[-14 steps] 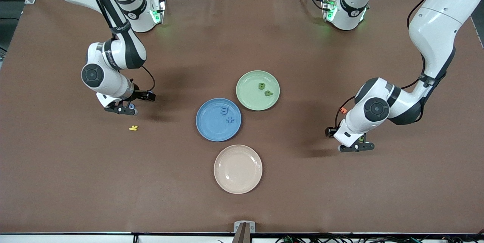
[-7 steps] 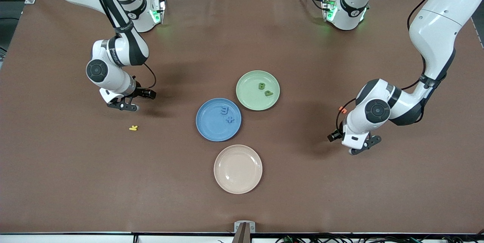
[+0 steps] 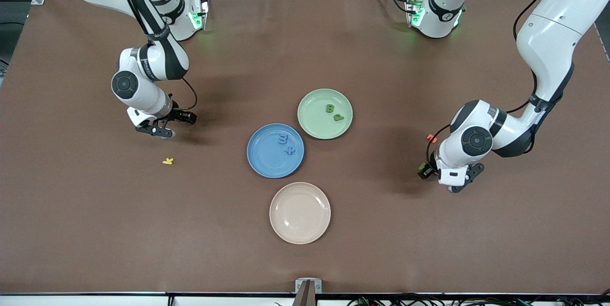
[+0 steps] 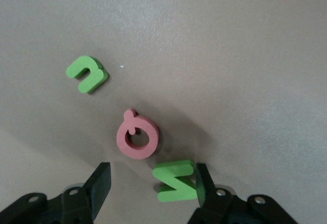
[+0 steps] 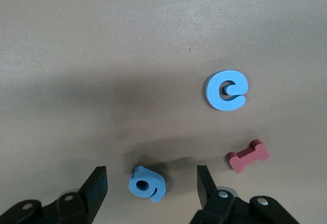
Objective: Sort letters by color into matching plates
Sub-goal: 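Move the left gripper to the green Z while the right gripper reaches the blue g, then grasp the green Z with the left gripper while the right gripper grasps blue g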
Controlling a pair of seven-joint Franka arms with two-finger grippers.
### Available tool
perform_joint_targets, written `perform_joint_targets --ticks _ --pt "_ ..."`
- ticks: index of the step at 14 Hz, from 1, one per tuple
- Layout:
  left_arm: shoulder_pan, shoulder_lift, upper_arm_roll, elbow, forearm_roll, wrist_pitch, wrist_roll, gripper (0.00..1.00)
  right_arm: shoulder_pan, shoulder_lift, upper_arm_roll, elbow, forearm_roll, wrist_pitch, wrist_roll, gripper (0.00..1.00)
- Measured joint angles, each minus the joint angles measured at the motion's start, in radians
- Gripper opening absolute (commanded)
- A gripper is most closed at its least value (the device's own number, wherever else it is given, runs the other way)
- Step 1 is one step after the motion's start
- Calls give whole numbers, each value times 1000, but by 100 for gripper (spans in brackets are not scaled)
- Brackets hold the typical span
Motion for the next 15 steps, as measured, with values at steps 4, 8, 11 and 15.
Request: perform_joint_targets --ticks 4,8,11,15 --pt "0 5 -1 -2 0 6 -3 43 1 0 5 -8 0 16 33 72" --pt "-4 6 -4 -2 0 14 -3 0 4 2 6 -15 0 43 48 68" --pt "-9 0 -7 0 2 8 51 0 5 6 6 -22 0 63 55 68" --pt "-8 1 -50 36 2 16 167 0 5 10 6 -41 0 96 61 66"
